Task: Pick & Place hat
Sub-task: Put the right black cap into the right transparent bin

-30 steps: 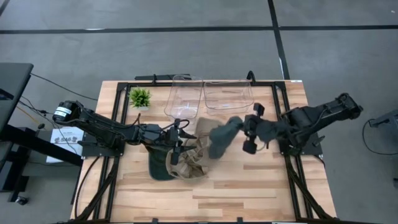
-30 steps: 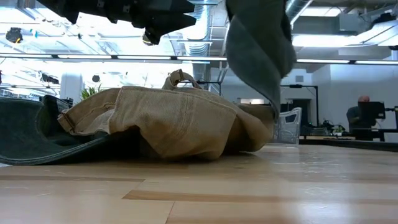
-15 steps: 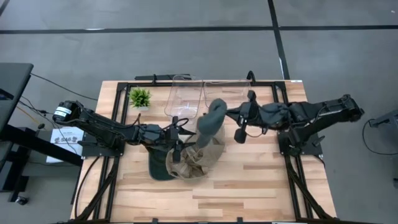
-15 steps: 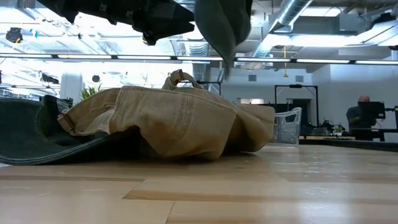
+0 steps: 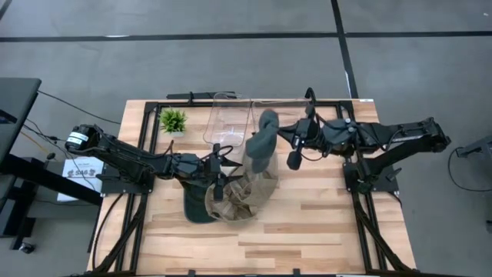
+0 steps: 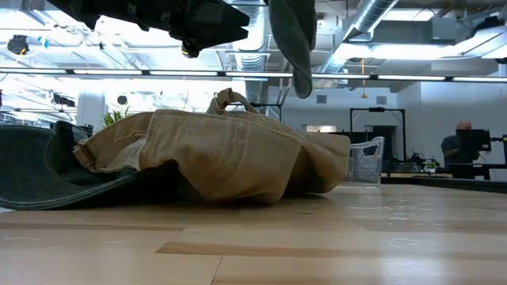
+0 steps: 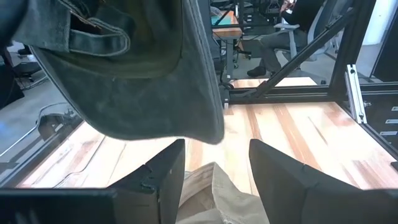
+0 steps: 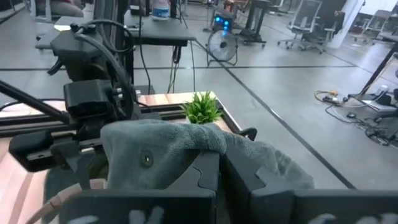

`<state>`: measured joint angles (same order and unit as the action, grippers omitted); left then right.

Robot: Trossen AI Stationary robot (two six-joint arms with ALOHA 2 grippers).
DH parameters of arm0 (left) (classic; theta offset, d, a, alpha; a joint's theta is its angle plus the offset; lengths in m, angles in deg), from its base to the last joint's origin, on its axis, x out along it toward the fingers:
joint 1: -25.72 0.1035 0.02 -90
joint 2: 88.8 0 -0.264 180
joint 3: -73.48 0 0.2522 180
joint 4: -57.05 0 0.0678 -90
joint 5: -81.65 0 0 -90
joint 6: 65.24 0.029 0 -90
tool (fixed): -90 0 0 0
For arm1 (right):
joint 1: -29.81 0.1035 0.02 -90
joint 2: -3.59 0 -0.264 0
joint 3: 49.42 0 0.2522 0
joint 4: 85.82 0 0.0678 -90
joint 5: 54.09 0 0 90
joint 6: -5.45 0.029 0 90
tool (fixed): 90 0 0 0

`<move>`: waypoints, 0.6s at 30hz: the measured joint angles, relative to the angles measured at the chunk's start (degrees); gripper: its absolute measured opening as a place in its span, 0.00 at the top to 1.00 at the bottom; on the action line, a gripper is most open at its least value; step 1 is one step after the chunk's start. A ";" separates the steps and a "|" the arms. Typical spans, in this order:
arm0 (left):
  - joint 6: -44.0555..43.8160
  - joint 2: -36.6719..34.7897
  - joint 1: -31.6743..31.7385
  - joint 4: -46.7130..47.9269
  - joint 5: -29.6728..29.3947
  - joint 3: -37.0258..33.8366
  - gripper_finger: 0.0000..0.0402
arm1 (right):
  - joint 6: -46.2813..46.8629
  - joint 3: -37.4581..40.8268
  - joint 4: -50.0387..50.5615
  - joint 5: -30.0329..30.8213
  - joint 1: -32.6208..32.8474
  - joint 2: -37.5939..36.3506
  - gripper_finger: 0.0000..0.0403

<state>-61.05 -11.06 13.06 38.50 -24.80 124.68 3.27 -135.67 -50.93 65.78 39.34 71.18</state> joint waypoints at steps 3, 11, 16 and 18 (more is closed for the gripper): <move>-0.11 -0.01 0.00 -0.36 0.14 0.00 0.56 | 0.01 -0.01 -0.94 0.01 -0.51 0.22 1.00; -0.13 -0.01 0.00 -0.93 0.16 -0.01 0.56 | 0.00 -0.07 -2.51 -1.63 -1.82 1.18 1.00; -0.13 0.00 0.01 -1.25 -0.49 -0.02 0.56 | 0.03 -0.09 -4.98 -4.17 -1.81 3.01 1.00; -0.13 0.02 0.02 -1.28 -1.66 -0.02 0.56 | 0.04 -0.11 -6.74 -5.66 -1.71 4.10 1.00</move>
<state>-61.18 -11.05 13.08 37.22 -26.46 124.65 3.32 -135.78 -57.67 60.12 37.62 75.28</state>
